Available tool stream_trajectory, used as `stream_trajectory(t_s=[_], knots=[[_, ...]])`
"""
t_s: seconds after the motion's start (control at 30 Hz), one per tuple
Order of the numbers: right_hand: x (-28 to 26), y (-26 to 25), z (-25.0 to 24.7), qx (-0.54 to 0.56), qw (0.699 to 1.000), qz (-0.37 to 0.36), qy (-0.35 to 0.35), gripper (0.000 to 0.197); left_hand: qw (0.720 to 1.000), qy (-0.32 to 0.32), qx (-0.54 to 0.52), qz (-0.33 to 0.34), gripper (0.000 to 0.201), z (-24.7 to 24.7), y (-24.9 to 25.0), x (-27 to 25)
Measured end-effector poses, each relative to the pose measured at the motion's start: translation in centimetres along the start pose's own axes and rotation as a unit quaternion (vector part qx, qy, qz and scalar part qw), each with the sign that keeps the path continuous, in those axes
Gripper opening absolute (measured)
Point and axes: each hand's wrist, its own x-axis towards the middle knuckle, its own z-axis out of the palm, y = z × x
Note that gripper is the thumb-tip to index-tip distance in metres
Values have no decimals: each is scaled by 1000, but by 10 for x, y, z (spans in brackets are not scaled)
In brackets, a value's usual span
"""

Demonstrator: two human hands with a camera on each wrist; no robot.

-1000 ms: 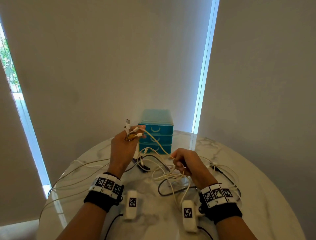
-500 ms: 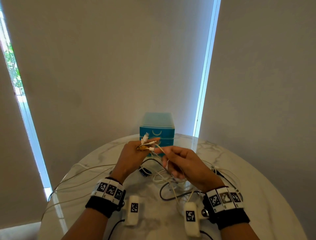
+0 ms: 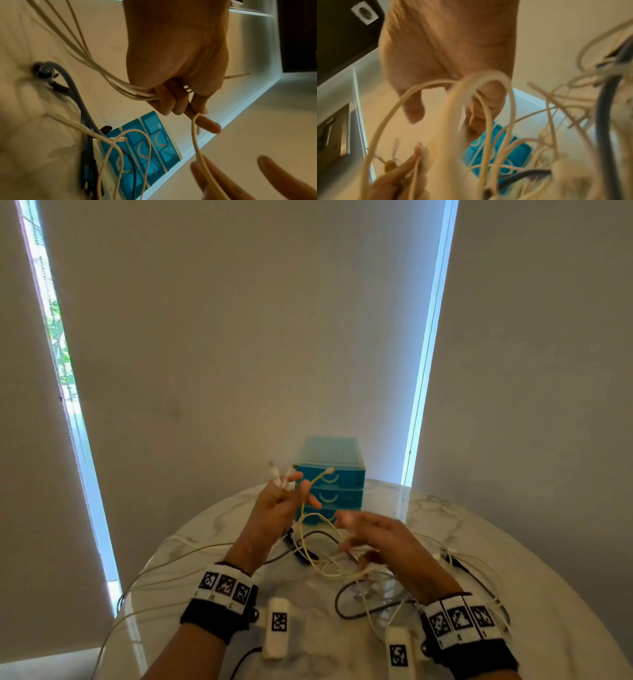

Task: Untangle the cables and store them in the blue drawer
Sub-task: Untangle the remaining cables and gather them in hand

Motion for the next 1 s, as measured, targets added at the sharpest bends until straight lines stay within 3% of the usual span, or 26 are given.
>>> stream_trajectory(t_s=[0.07,0.17,0.3,0.43,0.5,0.57,0.67,0.73,0.83,0.9,1.0], knots=[[3,-3,4,95,994,-11,52,37,996,-68,48,19,23,6,5,-3],[7,-1,7,115,987,-38,106,34,976,-177,119,30,31,10,5,-6],[6,4,11,98,980,-96,144,21,962,-226,152,-9,22,17,-1,-6],[8,0,18,125,968,-131,171,24,968,-173,178,-49,36,21,-6,-7],[9,-5,15,218,950,-133,182,31,981,-74,153,-97,44,18,-10,-3],[7,-6,12,247,947,-122,166,32,987,-1,56,-153,46,10,-14,3],[11,5,27,171,977,-59,113,25,974,-9,-62,-216,44,6,-12,6],[16,13,44,168,981,-25,92,29,961,-23,-125,-245,43,7,-7,5],[19,18,54,156,982,-32,104,24,934,-46,-234,-266,46,10,-6,4],[17,20,54,169,977,-42,123,18,933,-60,-231,-268,52,14,-6,2],[14,20,54,155,972,-68,162,18,960,-54,-114,-251,54,26,-3,-2]])
